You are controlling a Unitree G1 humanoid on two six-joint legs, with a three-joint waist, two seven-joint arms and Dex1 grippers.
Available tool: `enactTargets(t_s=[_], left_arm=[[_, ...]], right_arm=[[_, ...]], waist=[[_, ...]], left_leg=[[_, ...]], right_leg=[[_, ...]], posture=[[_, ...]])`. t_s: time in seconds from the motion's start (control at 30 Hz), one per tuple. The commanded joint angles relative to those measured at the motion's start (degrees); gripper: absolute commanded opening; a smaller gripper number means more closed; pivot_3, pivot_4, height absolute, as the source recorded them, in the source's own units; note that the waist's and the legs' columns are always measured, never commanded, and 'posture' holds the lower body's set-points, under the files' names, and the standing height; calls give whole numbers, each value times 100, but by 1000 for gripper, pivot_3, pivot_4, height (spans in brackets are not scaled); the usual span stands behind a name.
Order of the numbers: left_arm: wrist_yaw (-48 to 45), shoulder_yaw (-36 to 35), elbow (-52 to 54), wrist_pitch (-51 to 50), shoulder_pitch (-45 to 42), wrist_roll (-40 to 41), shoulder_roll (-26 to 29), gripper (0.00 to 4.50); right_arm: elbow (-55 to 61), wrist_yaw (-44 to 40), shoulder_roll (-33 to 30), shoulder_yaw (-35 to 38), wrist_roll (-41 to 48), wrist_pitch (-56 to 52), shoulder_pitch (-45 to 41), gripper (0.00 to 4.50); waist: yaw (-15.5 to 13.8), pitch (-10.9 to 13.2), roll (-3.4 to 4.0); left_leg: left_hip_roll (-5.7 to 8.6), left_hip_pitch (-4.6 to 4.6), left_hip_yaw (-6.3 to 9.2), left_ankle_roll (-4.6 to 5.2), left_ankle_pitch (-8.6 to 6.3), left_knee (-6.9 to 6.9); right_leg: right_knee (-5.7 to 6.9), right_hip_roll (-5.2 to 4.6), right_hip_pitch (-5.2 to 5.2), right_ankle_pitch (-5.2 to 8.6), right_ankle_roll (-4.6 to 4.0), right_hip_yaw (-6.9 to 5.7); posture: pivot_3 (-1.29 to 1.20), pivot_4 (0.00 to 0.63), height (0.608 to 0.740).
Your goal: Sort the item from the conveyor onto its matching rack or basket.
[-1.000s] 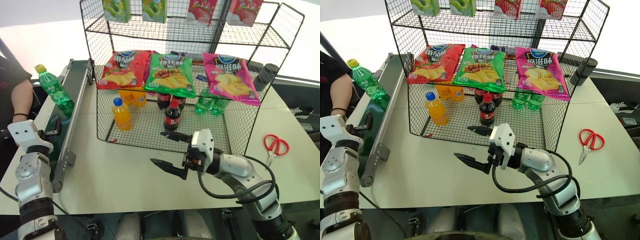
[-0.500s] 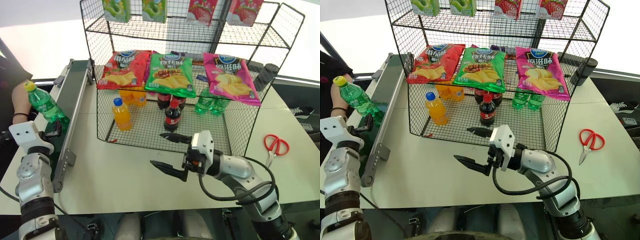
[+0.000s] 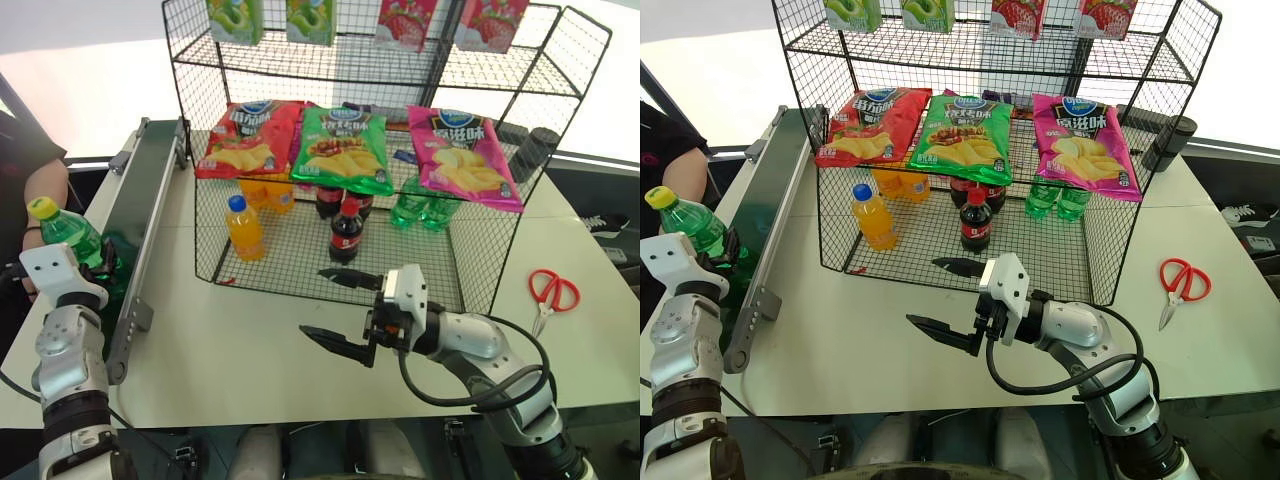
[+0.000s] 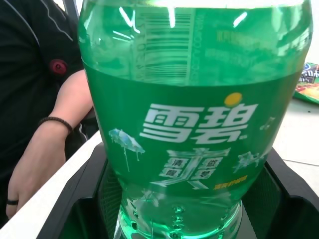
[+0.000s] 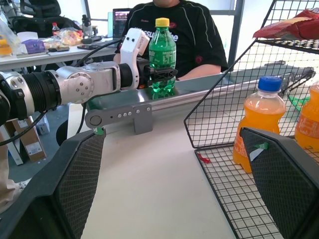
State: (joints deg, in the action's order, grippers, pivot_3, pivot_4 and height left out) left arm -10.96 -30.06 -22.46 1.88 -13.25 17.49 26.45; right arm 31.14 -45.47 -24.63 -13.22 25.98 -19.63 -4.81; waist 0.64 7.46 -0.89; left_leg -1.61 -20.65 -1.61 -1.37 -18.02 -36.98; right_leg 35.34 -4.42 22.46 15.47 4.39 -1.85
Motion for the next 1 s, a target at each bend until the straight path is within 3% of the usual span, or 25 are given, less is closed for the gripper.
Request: enactTargets(t_s=[0.03,0.37,0.47,0.6,0.73,1.0], left_arm=[[-87,-69,239,180,-16,86,84,2700],[-1522,-36,1835,-203,400,1201,273,2700],[-2170,330,2843,-828,750,1764,312,2700],[-2663,901,3485,-1289,975,1897,394,2700],[-3327,1834,3526,-1303,944,1525,382,2700],[-4244,3233,2665,-799,26,883,-234,2700]], right_arm=[[24,-39,30,44,81,93,-48,4500],[-72,-138,-103,210,57,230,26,4500],[-111,-111,-125,280,52,272,7,4500],[-122,30,-66,425,139,191,-48,4500],[-30,261,9,531,251,-20,-166,4500],[11,653,47,282,99,-581,-463,4500]], waist=[[-1,0,0],[12,-2,-17],[23,0,-14],[6,2,-11],[27,5,-4],[-11,8,1]], left_leg=[[0,0,0,0,0,0],[6,-68,2,-5,3,-6],[9,-68,2,-4,3,-5],[15,-67,4,-4,3,-9],[15,-63,3,-3,3,-9],[23,-68,4,1,4,-20]], right_leg=[[0,-1,0,0,0,0],[-4,-7,56,-4,4,-3],[-8,-8,55,-4,4,-3],[-9,-15,46,2,-7,-4],[-8,-13,45,5,-11,-4],[-7,-7,41,-3,3,-9]], posture=[[0,150,740],[0,150,740],[0,150,740],[0,150,740],[0,150,740],[0,150,740]])
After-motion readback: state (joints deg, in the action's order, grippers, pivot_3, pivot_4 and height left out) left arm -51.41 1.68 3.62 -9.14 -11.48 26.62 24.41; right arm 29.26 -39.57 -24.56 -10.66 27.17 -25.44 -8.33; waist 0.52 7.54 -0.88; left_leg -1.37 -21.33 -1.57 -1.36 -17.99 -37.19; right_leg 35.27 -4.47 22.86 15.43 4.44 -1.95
